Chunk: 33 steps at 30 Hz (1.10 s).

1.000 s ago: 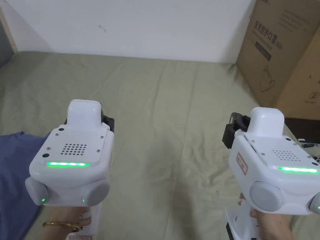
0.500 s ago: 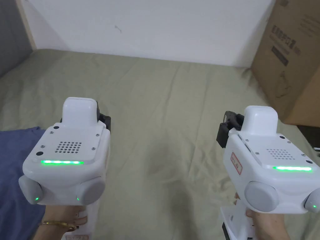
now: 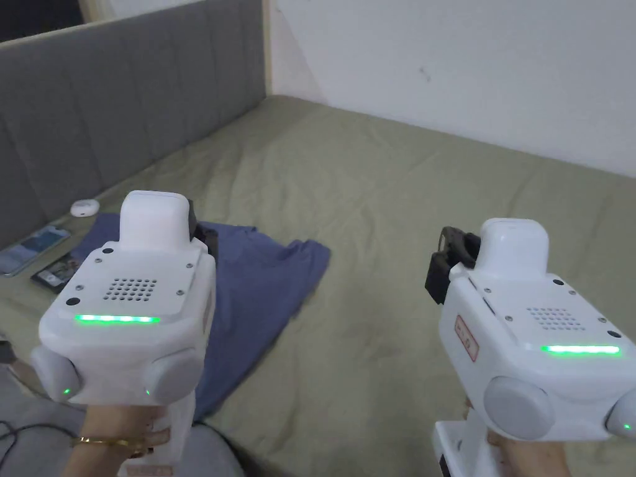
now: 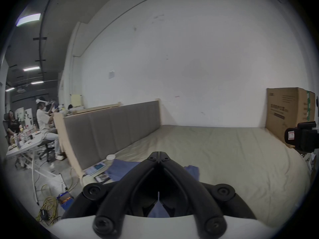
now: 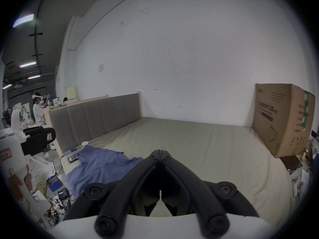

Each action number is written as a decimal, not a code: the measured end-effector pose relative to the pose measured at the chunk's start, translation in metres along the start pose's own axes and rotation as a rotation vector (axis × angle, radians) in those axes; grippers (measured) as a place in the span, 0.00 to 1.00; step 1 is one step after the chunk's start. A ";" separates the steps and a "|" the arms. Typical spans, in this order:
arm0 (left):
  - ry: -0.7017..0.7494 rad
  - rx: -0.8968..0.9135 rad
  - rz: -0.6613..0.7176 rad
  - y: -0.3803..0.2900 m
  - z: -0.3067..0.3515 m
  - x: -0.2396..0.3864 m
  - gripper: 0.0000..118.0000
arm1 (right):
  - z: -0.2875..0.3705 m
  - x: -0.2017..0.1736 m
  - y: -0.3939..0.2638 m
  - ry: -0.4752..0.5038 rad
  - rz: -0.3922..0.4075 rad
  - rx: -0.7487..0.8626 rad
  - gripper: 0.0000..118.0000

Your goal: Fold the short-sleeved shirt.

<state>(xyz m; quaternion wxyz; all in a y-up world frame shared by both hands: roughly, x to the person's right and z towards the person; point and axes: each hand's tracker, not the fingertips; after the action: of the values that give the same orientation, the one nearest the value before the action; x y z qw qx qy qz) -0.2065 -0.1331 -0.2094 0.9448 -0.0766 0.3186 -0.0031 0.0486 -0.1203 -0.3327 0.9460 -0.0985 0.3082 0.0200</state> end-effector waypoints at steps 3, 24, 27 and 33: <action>0.056 -0.006 0.022 -0.005 -0.002 -0.046 0.00 | -0.006 -0.019 0.000 0.059 0.019 -0.001 0.00; 0.054 -0.147 0.092 0.000 -0.027 -0.063 1.00 | -0.017 -0.041 -0.002 0.125 0.066 -0.030 0.00; 0.031 -0.189 0.112 0.003 -0.066 -0.069 1.00 | -0.023 -0.039 -0.001 0.117 0.074 -0.037 0.00; -0.086 -0.430 0.061 0.004 -0.172 -0.053 1.00 | -0.047 -0.032 -0.004 0.100 0.073 -0.071 0.00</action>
<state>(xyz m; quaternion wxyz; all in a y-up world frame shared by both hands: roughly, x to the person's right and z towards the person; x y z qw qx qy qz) -0.3528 -0.1505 -0.3130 0.9191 -0.2666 0.2734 0.0966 -0.0042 -0.1326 -0.3510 0.9240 -0.1215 0.3575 0.0603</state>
